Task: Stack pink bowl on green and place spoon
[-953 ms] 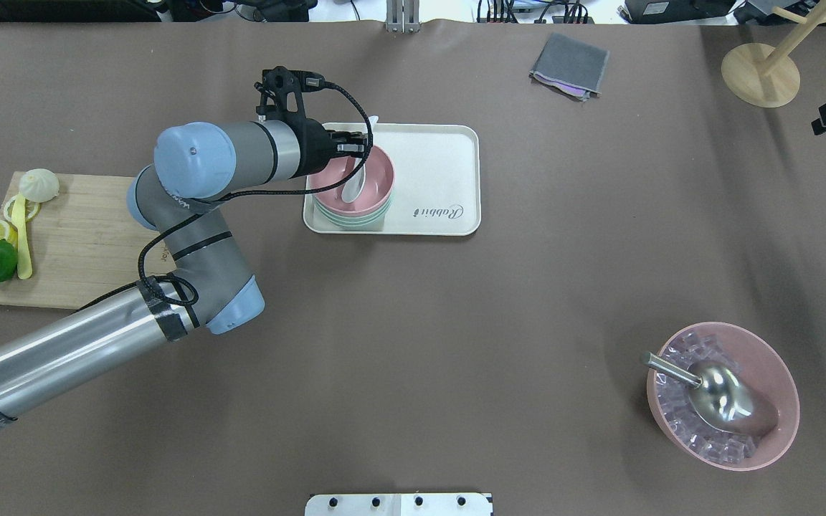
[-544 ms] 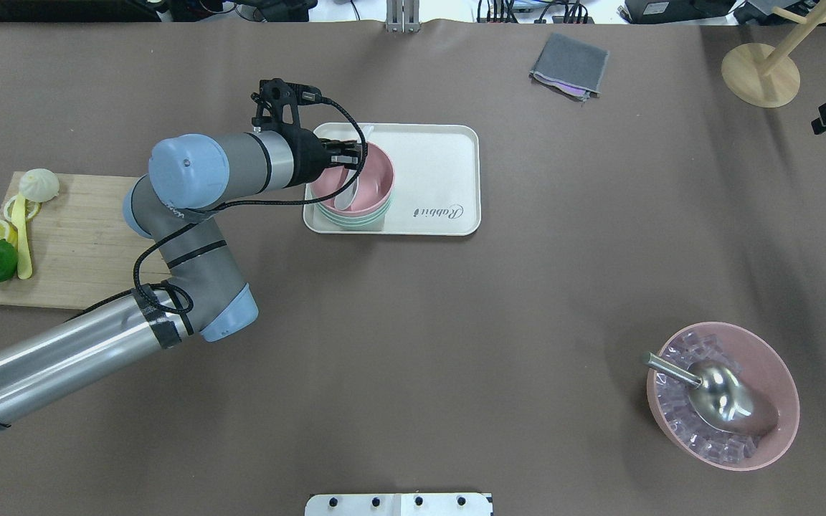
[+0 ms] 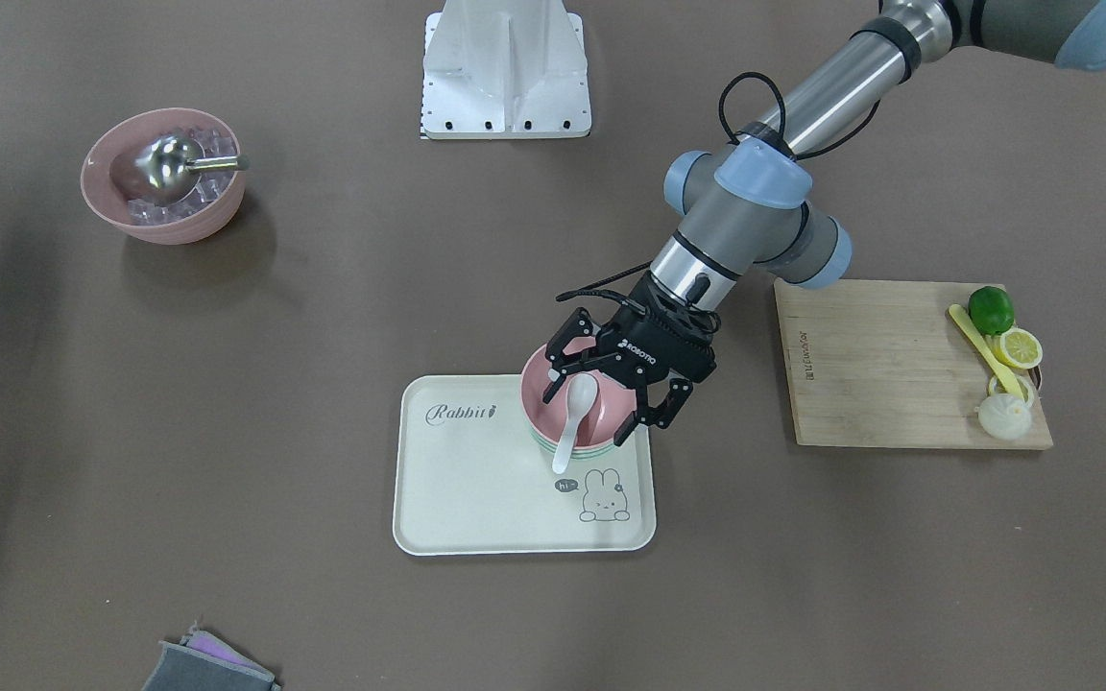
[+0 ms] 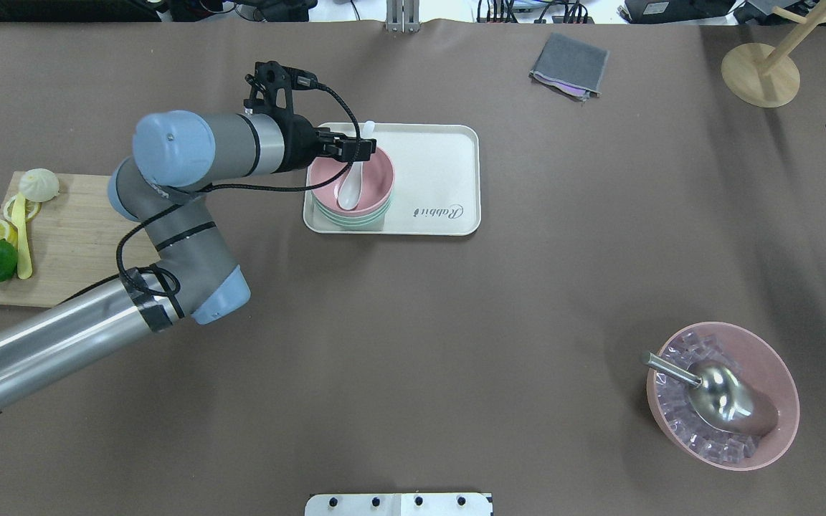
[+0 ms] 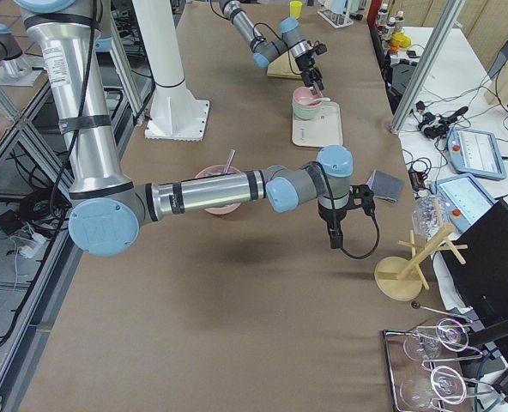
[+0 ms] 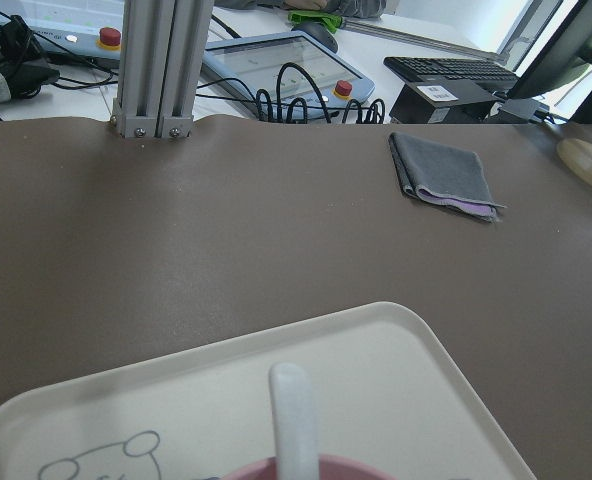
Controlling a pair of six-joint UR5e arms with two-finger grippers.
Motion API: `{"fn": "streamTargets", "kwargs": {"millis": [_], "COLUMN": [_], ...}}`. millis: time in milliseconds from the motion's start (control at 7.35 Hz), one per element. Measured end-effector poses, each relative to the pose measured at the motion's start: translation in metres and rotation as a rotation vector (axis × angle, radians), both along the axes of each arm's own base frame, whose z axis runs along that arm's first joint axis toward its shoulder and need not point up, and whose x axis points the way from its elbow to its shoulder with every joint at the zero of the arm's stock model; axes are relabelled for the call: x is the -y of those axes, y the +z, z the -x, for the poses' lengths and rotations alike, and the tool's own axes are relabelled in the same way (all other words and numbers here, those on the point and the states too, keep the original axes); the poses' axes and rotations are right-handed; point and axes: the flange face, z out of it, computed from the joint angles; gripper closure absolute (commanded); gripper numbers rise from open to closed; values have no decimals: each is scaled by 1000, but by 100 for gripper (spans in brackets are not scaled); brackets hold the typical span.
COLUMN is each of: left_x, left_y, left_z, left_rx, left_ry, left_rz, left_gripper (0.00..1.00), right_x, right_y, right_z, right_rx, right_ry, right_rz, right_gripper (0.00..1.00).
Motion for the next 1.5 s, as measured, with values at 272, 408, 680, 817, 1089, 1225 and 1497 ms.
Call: {"fn": "streamTargets", "kwargs": {"millis": [272,408,680,817,1089,1225,1497], "left_x": [36,50,60,62,76,78,60], "left_y": [40,72,151,186,231,251,311], "left_z": [89,140,233,279,377,424,494], "left_rx": [51,68,126,171,324,412,591], "left_ry": [103,134,134,118,144,153,90], "left_rz": [105,167,230,245,240,246,368], "left_gripper": [3,2,2,2,2,2,2], "right_x": [-10,-19,-40,-48,-63,-67,-77], "right_y": [18,31,55,63,77,81,90], "right_z": [-18,-35,-65,-73,-85,-88,-91], "right_rx": [-10,-17,-27,-30,-35,-37,-43], "right_ry": [13,9,26,35,53,59,48], "right_rz": [18,19,38,49,65,70,75], "right_gripper": [0,0,0,0,0,0,0]}}
